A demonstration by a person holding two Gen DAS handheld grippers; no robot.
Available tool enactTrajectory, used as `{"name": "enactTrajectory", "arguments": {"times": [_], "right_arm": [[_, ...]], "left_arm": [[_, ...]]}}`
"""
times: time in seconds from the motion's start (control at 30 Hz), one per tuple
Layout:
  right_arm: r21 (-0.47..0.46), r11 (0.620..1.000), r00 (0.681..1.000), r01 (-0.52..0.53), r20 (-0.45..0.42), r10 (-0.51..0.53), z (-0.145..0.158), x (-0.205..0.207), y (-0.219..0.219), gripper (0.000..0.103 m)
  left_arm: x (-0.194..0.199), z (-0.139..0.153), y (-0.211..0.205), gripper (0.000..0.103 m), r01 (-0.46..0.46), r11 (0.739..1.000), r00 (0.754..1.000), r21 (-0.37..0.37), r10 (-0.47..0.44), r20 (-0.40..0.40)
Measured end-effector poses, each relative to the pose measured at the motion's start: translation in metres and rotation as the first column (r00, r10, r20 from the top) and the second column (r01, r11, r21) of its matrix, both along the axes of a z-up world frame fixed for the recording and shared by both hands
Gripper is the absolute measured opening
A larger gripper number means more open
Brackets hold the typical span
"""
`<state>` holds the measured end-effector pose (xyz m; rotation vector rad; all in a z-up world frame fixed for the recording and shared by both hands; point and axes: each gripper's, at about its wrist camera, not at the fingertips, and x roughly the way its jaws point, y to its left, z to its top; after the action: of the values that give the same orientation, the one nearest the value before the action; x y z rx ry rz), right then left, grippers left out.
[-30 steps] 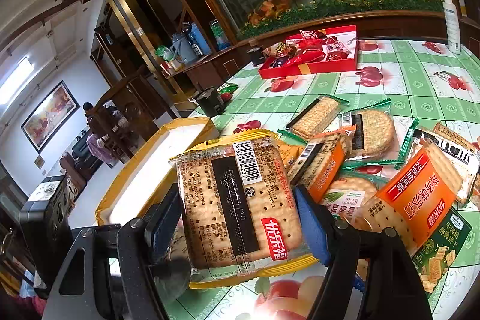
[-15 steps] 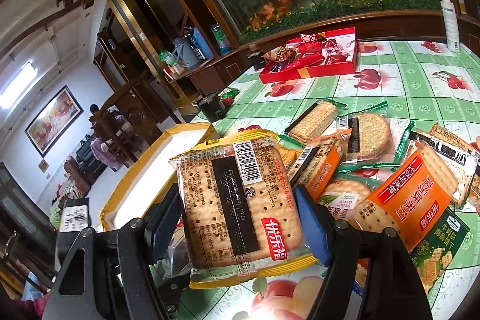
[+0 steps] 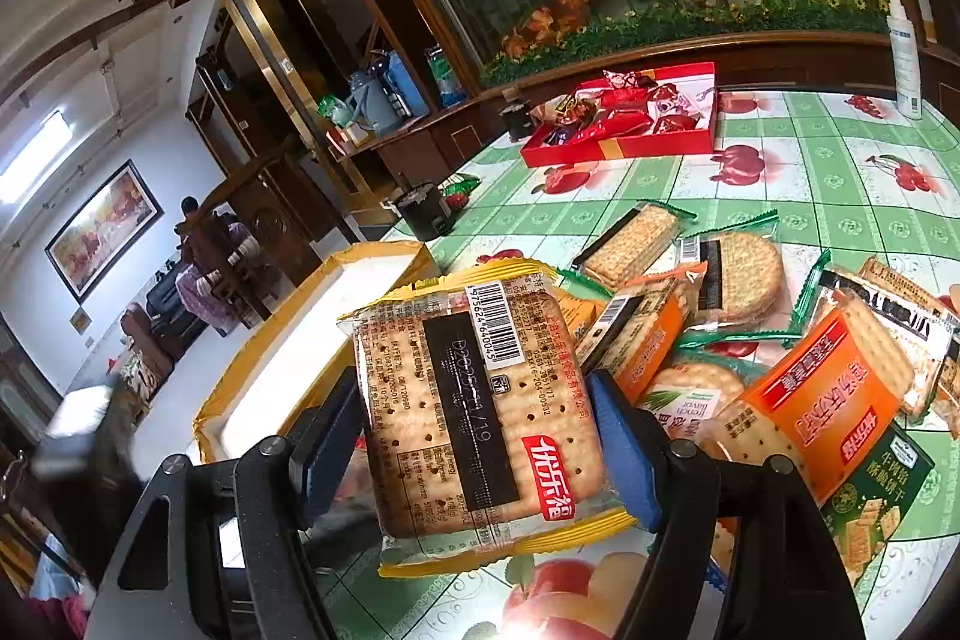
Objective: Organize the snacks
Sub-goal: 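Carry both held snacks into the empty yellow tray and open both tools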
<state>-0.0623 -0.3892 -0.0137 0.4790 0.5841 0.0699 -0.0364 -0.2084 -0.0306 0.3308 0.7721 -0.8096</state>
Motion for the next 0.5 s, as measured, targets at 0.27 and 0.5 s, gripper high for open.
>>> {"name": "enactTrajectory", "arguments": {"times": [0.27, 0.5], "right_arm": [[0.023, 1.000, 1.000, 0.001, -0.021, 0.000, -0.002, 0.009, 0.009, 0.078], [0.066, 0.998, 1.000, 0.005, -0.019, -0.004, 0.000, 0.020, 0.017, 0.078]], "left_arm": [[0.013, 0.030, 0.035, 0.042, -0.024, 0.987, 0.997, -0.156, 0.012, -0.074], [0.012, 0.054, 0.057, 0.042, -0.022, 0.974, 0.999, -0.225, 0.013, -0.041]]}}
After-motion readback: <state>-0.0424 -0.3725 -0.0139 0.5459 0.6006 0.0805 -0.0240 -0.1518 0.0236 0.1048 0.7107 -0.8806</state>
